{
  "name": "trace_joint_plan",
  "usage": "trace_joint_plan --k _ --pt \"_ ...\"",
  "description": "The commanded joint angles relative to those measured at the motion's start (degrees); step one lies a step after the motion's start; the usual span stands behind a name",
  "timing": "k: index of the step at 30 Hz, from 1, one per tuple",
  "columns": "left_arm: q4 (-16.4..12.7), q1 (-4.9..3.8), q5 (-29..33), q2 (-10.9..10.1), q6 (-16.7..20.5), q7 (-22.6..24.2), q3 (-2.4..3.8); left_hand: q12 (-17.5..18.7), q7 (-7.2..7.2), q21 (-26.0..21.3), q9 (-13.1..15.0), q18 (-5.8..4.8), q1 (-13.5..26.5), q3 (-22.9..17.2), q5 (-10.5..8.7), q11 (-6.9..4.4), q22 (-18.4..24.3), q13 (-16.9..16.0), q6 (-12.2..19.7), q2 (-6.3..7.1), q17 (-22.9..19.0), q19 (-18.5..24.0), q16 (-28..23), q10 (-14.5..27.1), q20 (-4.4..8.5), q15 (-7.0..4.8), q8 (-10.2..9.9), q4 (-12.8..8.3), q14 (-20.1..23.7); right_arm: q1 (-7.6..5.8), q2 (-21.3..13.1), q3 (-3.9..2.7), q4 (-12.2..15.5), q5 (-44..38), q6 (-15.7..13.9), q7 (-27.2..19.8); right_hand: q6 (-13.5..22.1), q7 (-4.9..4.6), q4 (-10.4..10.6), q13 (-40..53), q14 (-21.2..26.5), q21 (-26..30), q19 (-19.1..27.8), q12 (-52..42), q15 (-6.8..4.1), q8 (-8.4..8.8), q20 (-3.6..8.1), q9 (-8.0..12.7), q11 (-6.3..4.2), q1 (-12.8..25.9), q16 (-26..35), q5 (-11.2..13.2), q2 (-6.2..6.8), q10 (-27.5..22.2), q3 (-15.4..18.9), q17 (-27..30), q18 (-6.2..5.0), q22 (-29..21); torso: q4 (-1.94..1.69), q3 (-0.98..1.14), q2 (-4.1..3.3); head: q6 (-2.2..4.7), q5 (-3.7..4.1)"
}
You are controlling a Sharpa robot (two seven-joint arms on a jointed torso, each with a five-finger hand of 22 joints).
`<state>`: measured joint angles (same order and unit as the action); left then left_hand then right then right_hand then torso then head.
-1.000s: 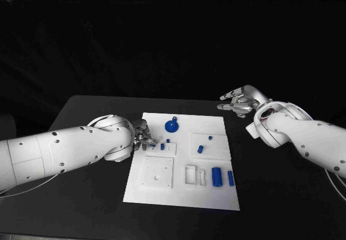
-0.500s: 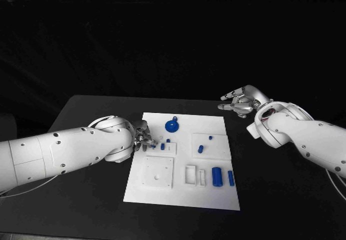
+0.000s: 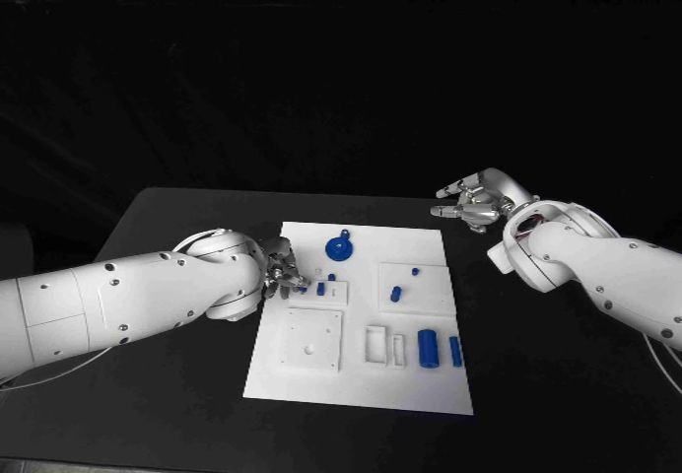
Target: Assemble the parts on the task board
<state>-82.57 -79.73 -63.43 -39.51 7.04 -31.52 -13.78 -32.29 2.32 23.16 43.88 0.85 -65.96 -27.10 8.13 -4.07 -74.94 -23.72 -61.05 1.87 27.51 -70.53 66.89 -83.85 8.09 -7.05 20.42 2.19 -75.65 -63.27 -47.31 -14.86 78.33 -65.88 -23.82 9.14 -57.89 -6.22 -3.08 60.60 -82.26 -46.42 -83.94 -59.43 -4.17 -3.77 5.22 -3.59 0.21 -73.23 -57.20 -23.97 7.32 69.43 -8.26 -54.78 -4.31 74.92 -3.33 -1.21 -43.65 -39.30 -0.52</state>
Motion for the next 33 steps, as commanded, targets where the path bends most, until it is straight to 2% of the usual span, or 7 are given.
trace_joint_plan --k 1,33 --pt "-0.1 0.14 -0.4 0.0 -0.8 0.2 -0.04 0.3 -3.12 0.3 0.1 -0.27 -0.5 -5.8 -0.04 -0.29 -1.2 -0.1 -3.4 -0.01 0.1 -0.4 -0.2 -1.1 -0.13 -0.03 0.2 -5.5 -0.4 0.04 0.0 -0.03 0.0 0.4 0.9 -0.4 -0.4 -0.17 0.3 -0.1 0.0 0.1 -2.4 0.1 0.11 0.23 -0.12 0.0 -0.13 0.3 0.4 -0.3 0.00 -0.3 0.0 0.1 -1.12 5.7 0.02 -0.01 -0.01 -0.11 -0.03" --pt "-0.5 0.21 -0.3 -0.6 -1.8 0.8 -0.03 0.4 -3.07 0.3 0.1 -0.28 -0.8 -5.9 -0.14 -0.25 -1.2 -0.1 -3.4 0.09 0.2 -0.4 -0.4 -1.2 -0.13 -0.01 0.1 -5.5 -0.4 0.18 -0.1 -0.03 -0.1 0.5 1.0 -0.4 -0.4 -0.18 0.3 0.0 0.0 0.2 -2.4 0.1 0.12 0.24 -0.12 0.0 -0.13 0.3 0.3 -0.3 -0.07 -0.2 -0.1 0.0 -1.13 5.6 0.00 -0.08 -0.02 -0.08 -0.36"
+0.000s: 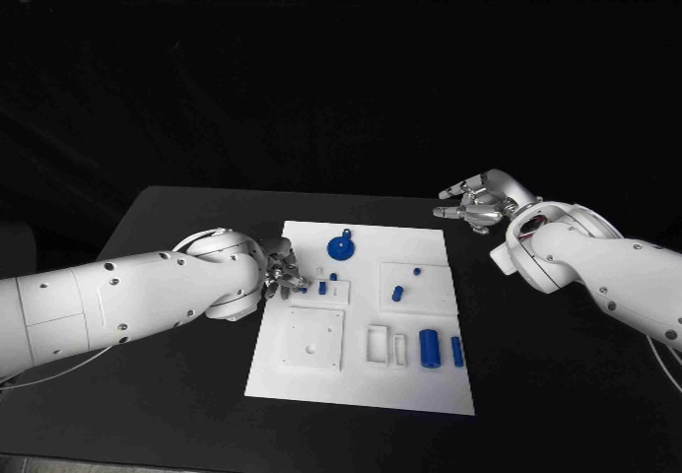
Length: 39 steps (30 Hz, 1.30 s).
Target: Assemble the parts on the task board
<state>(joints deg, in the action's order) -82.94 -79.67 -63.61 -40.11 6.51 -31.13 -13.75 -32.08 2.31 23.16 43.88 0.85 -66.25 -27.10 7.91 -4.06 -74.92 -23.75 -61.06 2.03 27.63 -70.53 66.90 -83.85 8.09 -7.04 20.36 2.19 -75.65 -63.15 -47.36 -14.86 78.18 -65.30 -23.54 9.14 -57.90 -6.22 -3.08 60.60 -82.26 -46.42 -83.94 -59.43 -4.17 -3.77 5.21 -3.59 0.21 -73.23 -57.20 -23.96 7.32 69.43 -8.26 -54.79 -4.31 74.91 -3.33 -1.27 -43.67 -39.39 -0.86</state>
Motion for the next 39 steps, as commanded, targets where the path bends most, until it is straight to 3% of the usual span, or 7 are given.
trace_joint_plan --k 1,16,39 --pt "-0.1 0.15 -0.1 -0.1 -1.3 0.4 -0.06 0.2 -3.07 0.3 0.1 -0.28 -0.5 -5.9 0.09 -0.26 -1.2 0.0 -3.4 -0.07 0.1 -0.4 -0.4 -1.2 -0.13 -0.01 0.2 -5.5 -0.4 0.06 0.0 -0.03 0.0 -0.1 0.7 -0.4 -0.4 -0.18 0.3 -0.1 0.0 0.2 -2.4 0.1 0.12 0.24 -0.12 0.0 -0.13 0.3 0.3 -0.3 -0.07 -0.2 -0.1 0.0 -1.13 5.6 0.00 -0.01 -0.01 0.01 -0.01" --pt "-0.1 0.15 0.0 -0.2 -2.3 1.1 -0.06 0.3 -3.03 0.2 0.1 -0.30 -0.7 -5.9 0.01 -0.19 -1.2 0.0 -3.3 -0.01 0.1 -0.3 -0.5 -1.1 -0.17 0.03 0.2 -5.3 -0.4 0.12 0.0 -0.03 0.0 0.0 0.8 -0.4 -0.4 -0.18 0.3 -0.1 0.0 0.2 -2.4 0.1 0.12 0.24 -0.12 0.0 -0.13 0.3 0.3 -0.3 -0.07 -0.2 -0.1 0.0 -1.13 5.6 0.06 0.05 0.01 -0.19 -0.34" --pt "0.7 0.15 0.1 0.4 -3.1 1.1 -0.06 0.2 -3.01 0.2 0.2 -0.27 -0.8 -5.9 -0.05 -0.19 -1.2 -0.1 -3.1 0.05 0.2 -0.3 -0.5 -1.1 -0.17 0.03 0.3 -5.1 -0.4 0.15 0.0 -0.03 0.0 0.0 0.8 -0.4 -0.4 -0.18 0.3 -0.1 0.0 0.2 -2.4 0.1 0.12 0.24 -0.12 0.0 -0.13 0.3 0.3 -0.3 -0.07 -0.2 -0.1 0.0 -1.13 5.6 0.11 0.12 -0.02 -0.21 -0.20"
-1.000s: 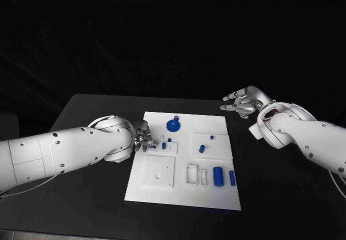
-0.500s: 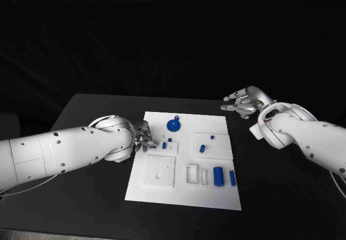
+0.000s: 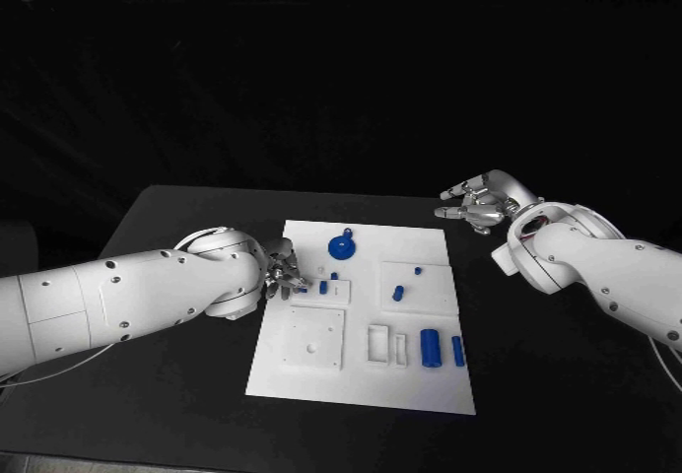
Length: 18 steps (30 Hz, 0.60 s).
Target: Assemble the parts on the task board
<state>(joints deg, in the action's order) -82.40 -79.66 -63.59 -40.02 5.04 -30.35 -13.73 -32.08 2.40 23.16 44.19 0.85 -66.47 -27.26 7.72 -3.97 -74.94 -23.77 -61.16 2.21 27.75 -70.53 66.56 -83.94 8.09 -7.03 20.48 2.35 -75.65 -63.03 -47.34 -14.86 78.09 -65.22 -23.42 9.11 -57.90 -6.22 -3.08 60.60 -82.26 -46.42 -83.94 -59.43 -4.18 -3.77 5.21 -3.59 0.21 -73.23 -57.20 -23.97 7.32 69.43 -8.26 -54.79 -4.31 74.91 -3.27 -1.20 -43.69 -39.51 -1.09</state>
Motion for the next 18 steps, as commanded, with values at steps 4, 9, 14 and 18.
trace_joint_plan --k 4,9,14,18 --pt "0.5 0.13 0.0 0.8 -2.5 0.0 -0.08 0.2 -3.09 0.2 0.0 -0.28 -0.6 -5.7 -0.01 -0.27 -1.2 -0.1 -3.0 -0.18 0.1 -0.3 -0.2 -1.0 -0.17 0.02 0.2 -5.2 -0.3 0.04 0.0 -0.03 0.1 -0.1 0.7 -0.4 -0.4 -0.18 0.3 -0.1 0.0 0.2 -2.4 0.1 0.12 0.24 -0.12 0.0 -0.13 0.3 0.3 -0.3 -0.07 -0.2 -0.1 0.0 -1.13 5.6 0.11 0.10 -0.02 -0.09 0.08" --pt "0.9 0.17 -0.6 1.4 -3.5 -0.7 -0.08 0.2 -3.08 0.3 0.0 -0.29 -0.7 -5.7 -0.09 -0.28 -1.2 -0.1 -2.9 -0.21 0.1 -0.3 -0.2 -0.9 -0.17 0.03 0.2 -5.2 -0.3 0.04 0.1 -0.03 0.1 -0.1 0.7 -0.4 -0.4 -0.18 0.3 -0.1 0.0 0.2 -2.4 0.1 0.12 0.24 -0.12 0.0 -0.13 0.3 0.3 -0.3 -0.07 -0.2 -0.1 0.0 -1.13 5.6 0.08 0.05 -0.06 -0.21 0.24" --pt "1.2 0.25 -1.3 1.8 -4.4 -1.2 -0.08 0.1 -3.09 0.3 0.0 -0.30 -0.7 -5.7 -0.08 -0.28 -1.2 -0.1 -2.9 -0.21 0.1 -0.3 -0.1 -0.9 -0.15 0.02 0.2 -5.3 -0.3 0.05 0.2 -0.03 0.1 -0.1 0.8 -0.4 -0.4 -0.18 0.3 -0.1 0.0 0.2 -2.4 0.1 0.12 0.24 -0.12 0.0 -0.13 0.3 0.3 -0.3 -0.07 -0.2 -0.1 0.0 -1.13 5.6 0.09 0.13 -0.02 -0.27 0.33" --pt "1.1 0.30 -1.5 1.9 -4.9 -1.3 -0.08 0.1 -3.08 0.3 0.0 -0.30 -0.7 -5.7 -0.02 -0.28 -1.2 -0.1 -3.0 -0.23 0.1 -0.3 -0.1 -0.9 -0.15 0.02 0.2 -5.4 -0.3 0.06 0.2 -0.03 0.0 0.0 0.8 -0.4 -0.4 -0.18 0.3 -0.1 0.0 0.2 -2.4 0.1 0.12 0.24 -0.12 0.0 -0.13 0.3 0.3 -0.3 -0.07 -0.2 -0.1 0.0 -1.13 5.6 0.04 0.07 0.00 -0.32 0.50"
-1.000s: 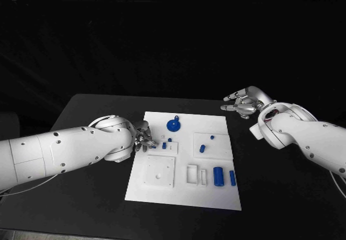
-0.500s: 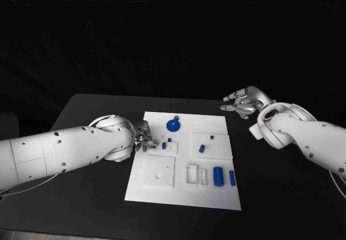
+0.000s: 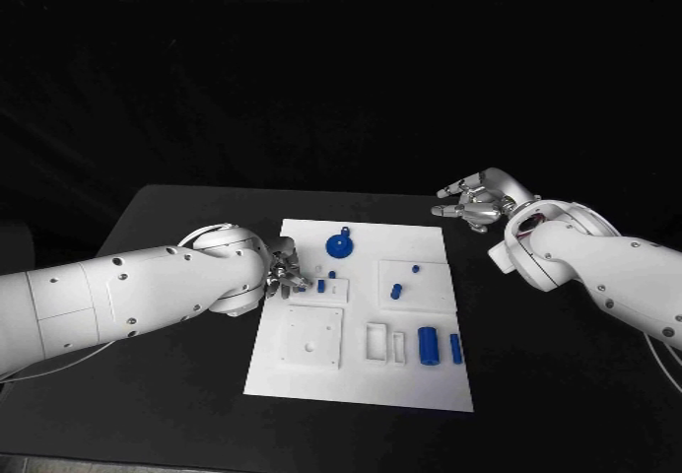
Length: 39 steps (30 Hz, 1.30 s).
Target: Assemble the parts on the task board
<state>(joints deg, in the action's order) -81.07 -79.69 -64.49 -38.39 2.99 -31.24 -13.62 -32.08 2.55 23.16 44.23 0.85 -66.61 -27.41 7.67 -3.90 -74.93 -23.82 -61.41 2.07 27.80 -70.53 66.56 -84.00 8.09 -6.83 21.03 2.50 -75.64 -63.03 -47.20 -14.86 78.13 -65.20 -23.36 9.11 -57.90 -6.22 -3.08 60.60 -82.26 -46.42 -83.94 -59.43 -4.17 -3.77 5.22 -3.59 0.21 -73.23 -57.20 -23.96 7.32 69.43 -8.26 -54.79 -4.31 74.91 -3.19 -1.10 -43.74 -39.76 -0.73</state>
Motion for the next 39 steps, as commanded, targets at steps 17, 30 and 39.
trace_joint_plan --k 17,30,39 --pt "0.1 0.40 -0.7 0.0 -0.8 -0.7 -0.18 0.0 -2.30 -1.3 -13.9 -0.82 3.7 0.7 -4.30 0.05 -0.9 -0.2 -2.5 3.82 -0.6 -0.5 -1.2 0.5 -0.33 0.14 -7.1 3.0 0.1 0.17 0.0 -0.03 -0.1 0.2 0.5 -0.6 0.1 -0.22 0.4 -0.2 0.1 0.6 -2.5 0.3 0.13 0.26 -0.13 0.1 -0.10 0.6 0.5 -0.4 -0.03 -0.4 0.1 0.2 -1.17 5.6 -0.13 -0.14 0.08 0.14 0.34" --pt "0.8 0.40 1.3 -1.3 2.5 -1.2 -0.15 0.6 -0.16 -2.6 -21.9 -0.70 7.7 3.5 -4.90 0.87 -0.9 0.0 0.7 8.10 -0.7 -0.8 -1.6 0.7 -0.64 0.68 -9.5 11.4 0.3 0.48 0.0 -0.03 -0.2 0.4 0.4 -0.7 0.5 -0.24 0.4 -0.3 0.1 0.8 -2.5 0.3 0.14 0.27 -0.14 0.1 -0.10 0.4 0.6 -0.5 -0.06 -0.4 0.2 0.2 -1.18 5.6 -0.10 -0.22 0.09 0.52 0.50" --pt "1.0 0.40 3.1 -2.0 4.0 -1.1 -0.12 0.8 0.17 -3.5 -27.6 -0.56 7.6 5.5 -4.88 1.01 -1.1 -0.1 1.6 9.05 -0.6 -1.2 -1.8 0.9 -0.88 0.90 -8.2 13.5 0.4 0.67 -0.1 -0.03 -0.1 0.4 0.3 -0.7 0.5 -0.24 0.4 -0.3 0.1 0.8 -2.5 0.3 0.14 0.27 -0.14 0.1 -0.10 0.4 0.6 -0.5 -0.06 -0.4 0.2 0.2 -1.18 5.6 -0.14 -0.24 0.08 0.55 0.39"
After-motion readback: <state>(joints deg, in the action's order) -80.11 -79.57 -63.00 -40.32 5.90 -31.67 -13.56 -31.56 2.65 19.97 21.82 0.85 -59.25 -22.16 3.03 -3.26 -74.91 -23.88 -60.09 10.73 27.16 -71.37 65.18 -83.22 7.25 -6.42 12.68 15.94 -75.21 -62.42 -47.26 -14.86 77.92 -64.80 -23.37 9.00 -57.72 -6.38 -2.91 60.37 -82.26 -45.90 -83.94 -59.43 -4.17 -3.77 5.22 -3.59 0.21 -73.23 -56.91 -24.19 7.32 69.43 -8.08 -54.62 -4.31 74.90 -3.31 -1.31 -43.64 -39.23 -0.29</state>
